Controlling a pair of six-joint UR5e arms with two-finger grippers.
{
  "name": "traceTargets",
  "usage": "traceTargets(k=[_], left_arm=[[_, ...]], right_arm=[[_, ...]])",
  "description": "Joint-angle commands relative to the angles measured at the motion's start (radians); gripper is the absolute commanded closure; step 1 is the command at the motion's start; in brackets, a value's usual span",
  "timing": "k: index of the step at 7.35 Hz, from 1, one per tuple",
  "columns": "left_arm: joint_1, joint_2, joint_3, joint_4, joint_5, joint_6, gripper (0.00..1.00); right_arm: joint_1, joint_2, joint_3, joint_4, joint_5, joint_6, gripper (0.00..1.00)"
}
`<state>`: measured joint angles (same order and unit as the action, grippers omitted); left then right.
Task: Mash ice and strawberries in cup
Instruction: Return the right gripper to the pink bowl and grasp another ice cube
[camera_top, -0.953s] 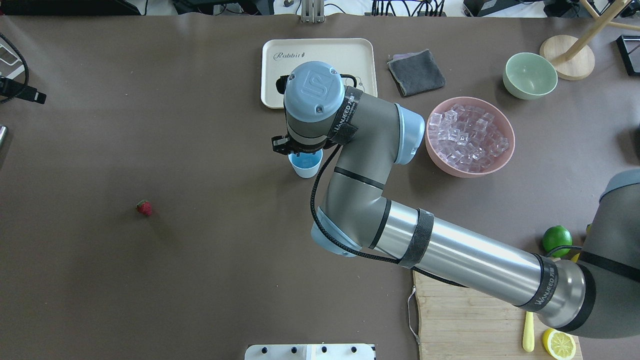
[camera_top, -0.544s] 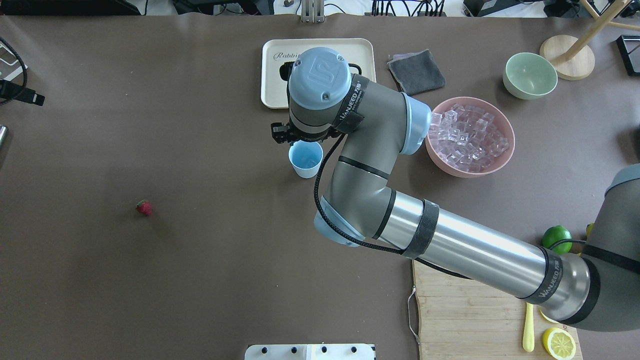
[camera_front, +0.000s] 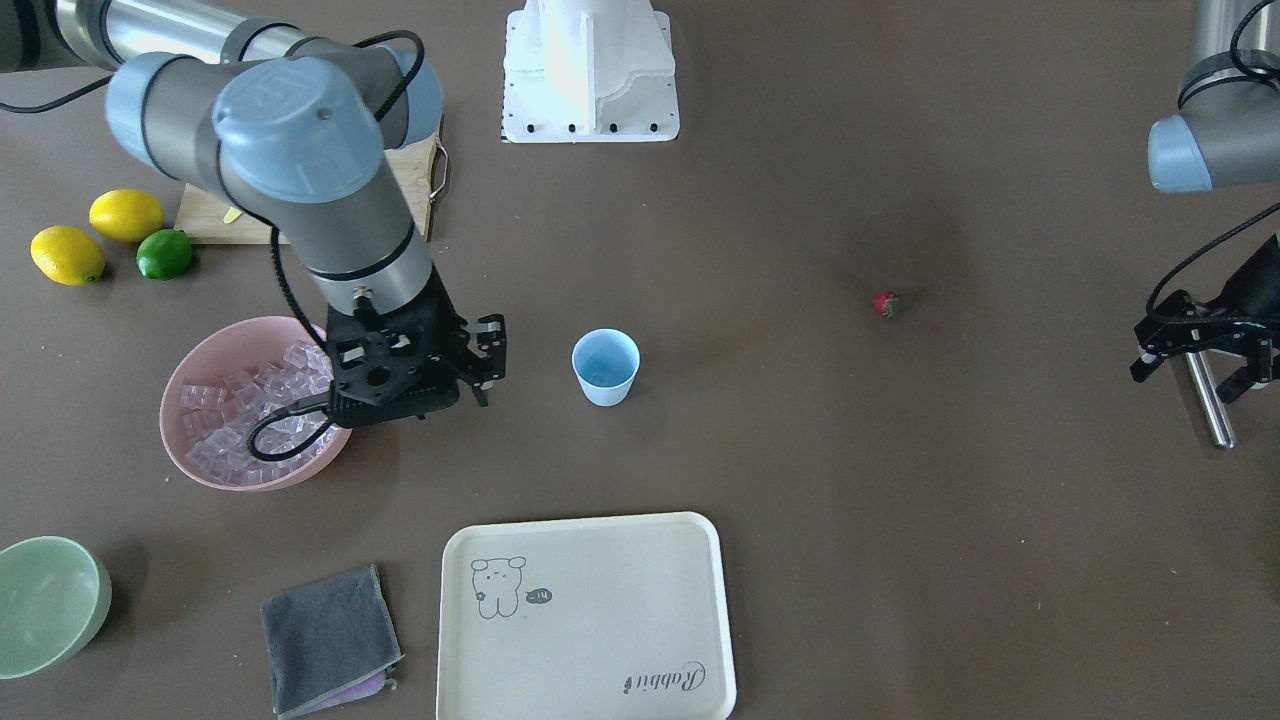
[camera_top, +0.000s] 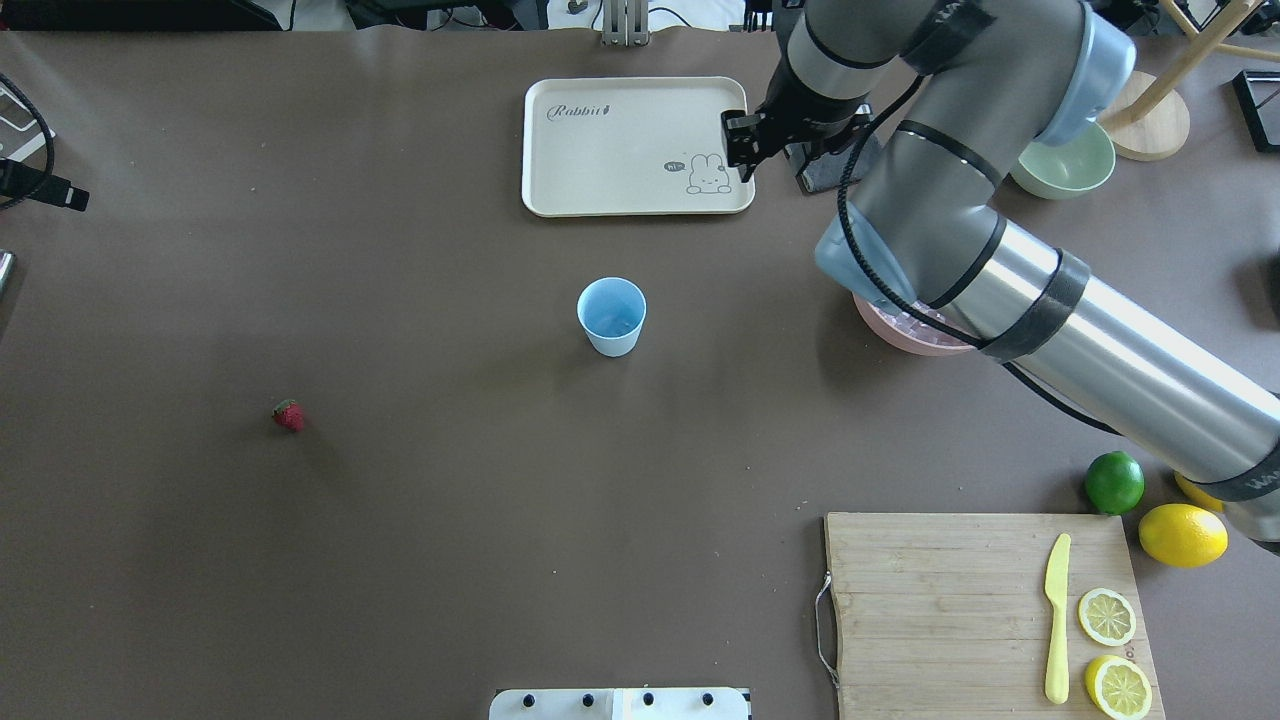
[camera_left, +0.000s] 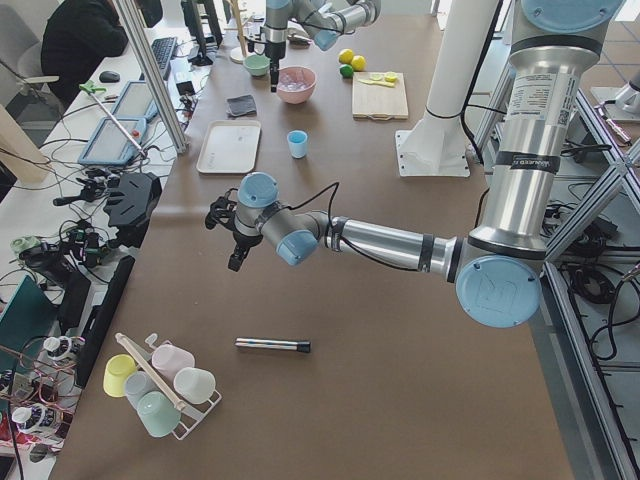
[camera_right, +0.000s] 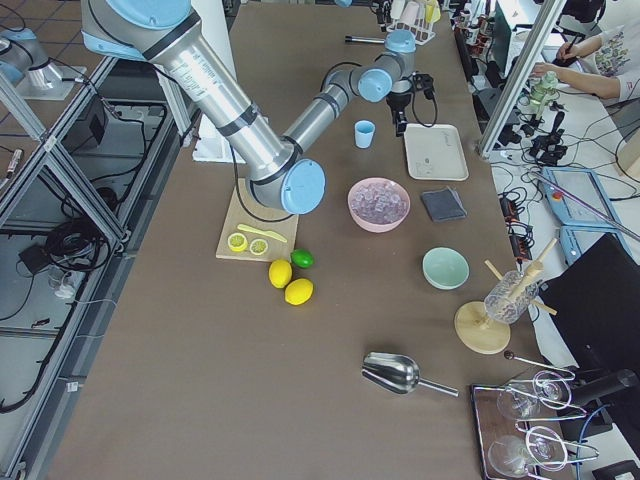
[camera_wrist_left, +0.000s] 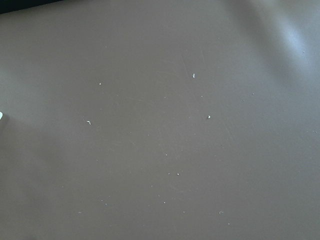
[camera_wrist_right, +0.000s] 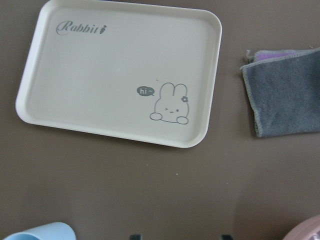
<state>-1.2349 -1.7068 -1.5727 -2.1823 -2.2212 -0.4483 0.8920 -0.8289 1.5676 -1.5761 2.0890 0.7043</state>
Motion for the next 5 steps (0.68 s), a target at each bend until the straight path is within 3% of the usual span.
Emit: traceTargets(k=[1,3,5], left_arm=[[0.000,0.001,-0.001,-0.001,0.000,-0.001,0.02],[0.000,0.003,0.005,-0.001,0.000,0.002,0.02],[0.000,0.004,0.005,-0.001,0.002,0.003,0.02]], right_arm=[[0.056,-0.082,-0.036,0.004,-0.010,-0.401,0.39],[0.036,-0.073,-0.090,0.010,-0.021,-0.472,0.39],[0.019,-0.161,-0.093,0.169,-0.021,-0.477,0.39]])
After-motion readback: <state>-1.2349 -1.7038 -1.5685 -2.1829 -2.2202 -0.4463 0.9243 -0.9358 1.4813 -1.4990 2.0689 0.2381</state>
